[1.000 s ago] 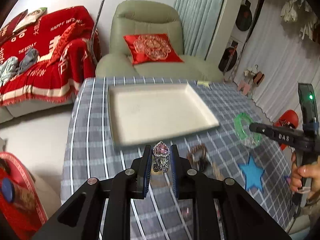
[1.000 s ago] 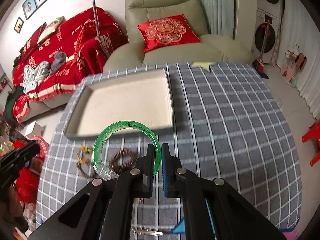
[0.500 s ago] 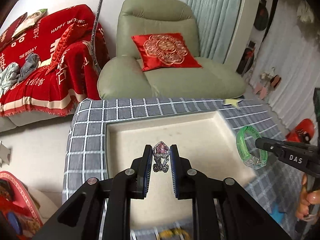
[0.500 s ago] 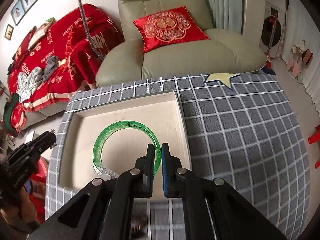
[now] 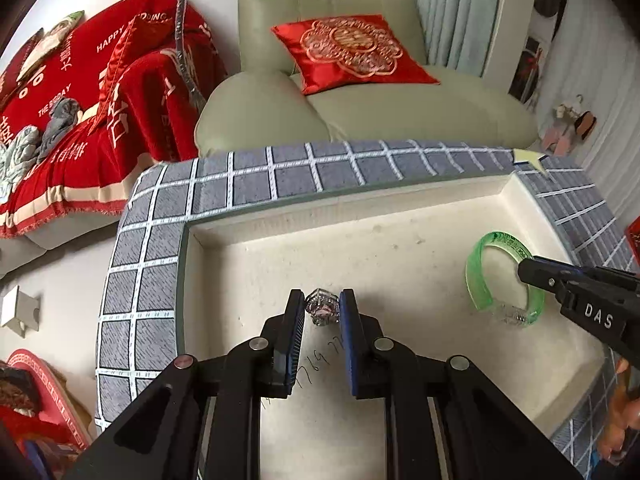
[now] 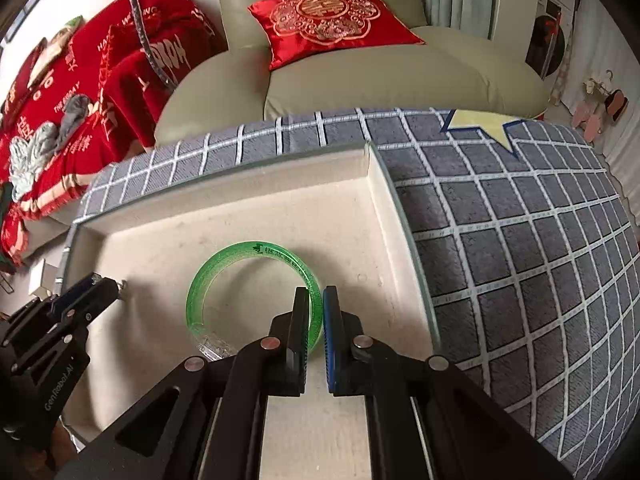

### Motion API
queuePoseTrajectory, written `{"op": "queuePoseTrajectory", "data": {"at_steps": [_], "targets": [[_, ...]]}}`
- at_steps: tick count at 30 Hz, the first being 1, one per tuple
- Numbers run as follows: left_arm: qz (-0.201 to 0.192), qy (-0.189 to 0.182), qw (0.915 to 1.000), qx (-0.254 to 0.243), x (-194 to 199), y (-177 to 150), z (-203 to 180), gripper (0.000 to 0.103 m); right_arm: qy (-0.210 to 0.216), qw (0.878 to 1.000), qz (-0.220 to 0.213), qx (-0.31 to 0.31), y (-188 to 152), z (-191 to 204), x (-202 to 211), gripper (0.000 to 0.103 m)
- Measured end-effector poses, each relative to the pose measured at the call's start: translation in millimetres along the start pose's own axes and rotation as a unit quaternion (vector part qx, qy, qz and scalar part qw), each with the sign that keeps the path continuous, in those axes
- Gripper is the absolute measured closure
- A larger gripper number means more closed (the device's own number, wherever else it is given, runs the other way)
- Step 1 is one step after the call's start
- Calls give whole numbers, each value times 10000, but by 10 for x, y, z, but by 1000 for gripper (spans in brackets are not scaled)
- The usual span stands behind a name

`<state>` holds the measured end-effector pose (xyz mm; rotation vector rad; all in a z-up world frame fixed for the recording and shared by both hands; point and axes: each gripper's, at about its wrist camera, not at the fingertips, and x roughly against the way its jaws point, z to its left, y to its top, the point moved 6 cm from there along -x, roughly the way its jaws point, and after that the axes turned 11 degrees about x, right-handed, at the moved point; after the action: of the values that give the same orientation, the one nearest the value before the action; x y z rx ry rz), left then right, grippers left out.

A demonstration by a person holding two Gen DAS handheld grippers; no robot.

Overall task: Organize jewelry
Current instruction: 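Carry the ring and bangle into the white tray while both tools open to release, then withdraw both tools from the tray toward the remaining jewelry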

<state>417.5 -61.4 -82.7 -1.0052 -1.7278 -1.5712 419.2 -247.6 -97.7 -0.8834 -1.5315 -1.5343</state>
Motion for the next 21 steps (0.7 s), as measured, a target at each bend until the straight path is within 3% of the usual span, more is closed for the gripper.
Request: {"op": "queuePoseTrajectory", "data": {"at_steps": [8, 9, 10, 12, 14, 17, 19, 21], "targets": [[50, 263, 9995, -157, -101, -72, -36, 68, -66, 9999, 0, 99, -17, 35, -31, 93], [55, 277, 9995, -161, -104, -70, -38, 68, -36, 9999, -9, 101, -17, 38, -24, 85], [58, 289, 9994, -164, -106, -68, -41, 68, -28, 9999, -8, 99, -14, 40, -19, 62], [48, 281, 9995, -164, -106, -65, -38, 68, -13, 10000, -52, 74, -10, 44, 7, 38], [39, 247, 9995, -173, -105, -69, -41, 68, 51, 9998, -183, 45, 6, 56, 99, 38], [-7, 260, 9996, -73, -76, -55, -13, 0, 199, 9988, -437, 24, 21, 98, 306, 38], [-282, 215, 9994, -36, 17, -7, -15, 0, 251, 9980, -579, 24, 13, 129, 441, 38], [-244, 217, 9994, -106, 18, -9, -36, 0, 289, 9972, -692, 0, -22, 141, 571, 38]]}}
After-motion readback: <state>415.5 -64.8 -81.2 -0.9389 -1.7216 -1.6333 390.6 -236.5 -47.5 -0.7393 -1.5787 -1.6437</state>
